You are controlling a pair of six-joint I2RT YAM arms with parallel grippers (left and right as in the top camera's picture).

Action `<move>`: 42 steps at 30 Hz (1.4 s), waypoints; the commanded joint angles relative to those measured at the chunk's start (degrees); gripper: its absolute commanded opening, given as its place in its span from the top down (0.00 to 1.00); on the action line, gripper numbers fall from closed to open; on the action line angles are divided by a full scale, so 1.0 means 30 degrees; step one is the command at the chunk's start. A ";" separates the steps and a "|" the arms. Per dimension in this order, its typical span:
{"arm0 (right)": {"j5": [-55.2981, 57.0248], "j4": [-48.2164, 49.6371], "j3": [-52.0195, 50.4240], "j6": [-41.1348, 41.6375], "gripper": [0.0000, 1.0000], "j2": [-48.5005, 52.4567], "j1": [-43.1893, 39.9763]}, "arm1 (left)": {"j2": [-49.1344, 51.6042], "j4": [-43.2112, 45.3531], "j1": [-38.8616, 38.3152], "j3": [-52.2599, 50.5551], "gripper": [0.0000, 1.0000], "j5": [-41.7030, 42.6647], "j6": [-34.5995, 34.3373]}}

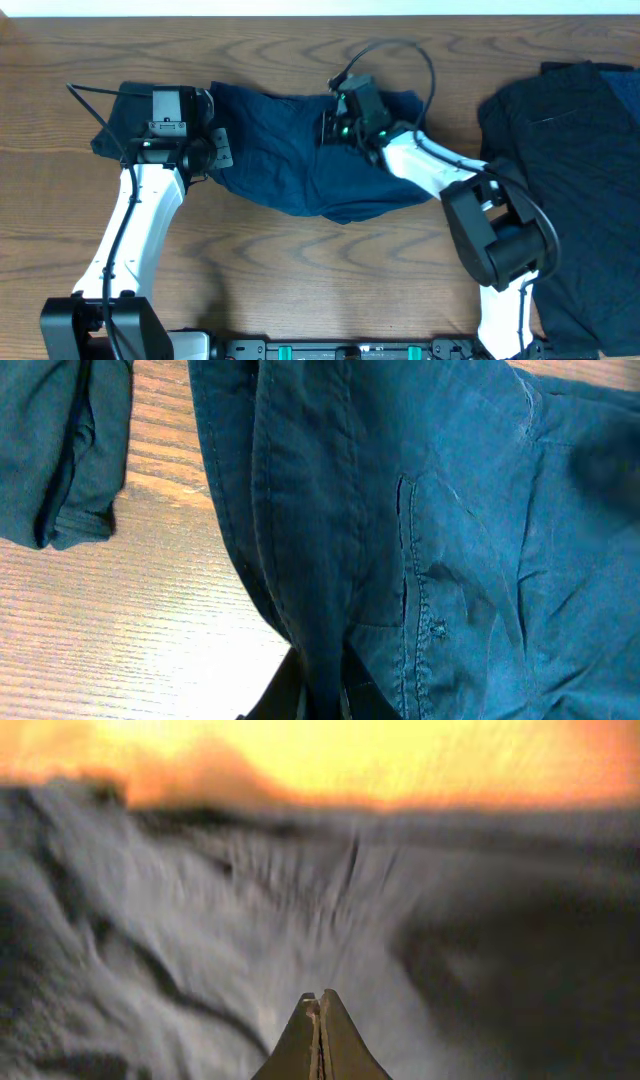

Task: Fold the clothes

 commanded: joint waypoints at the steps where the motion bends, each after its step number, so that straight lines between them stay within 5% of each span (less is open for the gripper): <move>1: 0.1115 0.0408 0.0270 0.0117 0.99 -0.0117 0.0015 | -0.0219 0.0066 0.0066 0.0546 0.93 -0.0015 -0.0168; 19: 0.2018 0.4699 0.0270 -0.0240 0.98 0.3971 0.0670 | -0.0219 0.0080 0.0066 0.0546 0.93 -0.0029 -0.0168; 26: 0.2011 0.4561 0.0270 -0.3096 0.95 0.2120 0.0335 | -0.0219 0.0153 0.0066 0.0546 0.94 -0.0029 -0.0066; 35: 0.2273 -0.4860 0.0270 -0.3169 0.98 -0.4226 -0.1829 | -0.0219 0.0000 0.0058 0.0619 0.94 -0.0080 0.0117; 42: 0.3730 -1.1978 0.0270 -0.3534 0.99 -0.5552 -0.4357 | -0.0219 -0.1392 0.0066 0.1872 0.94 -0.0117 0.0670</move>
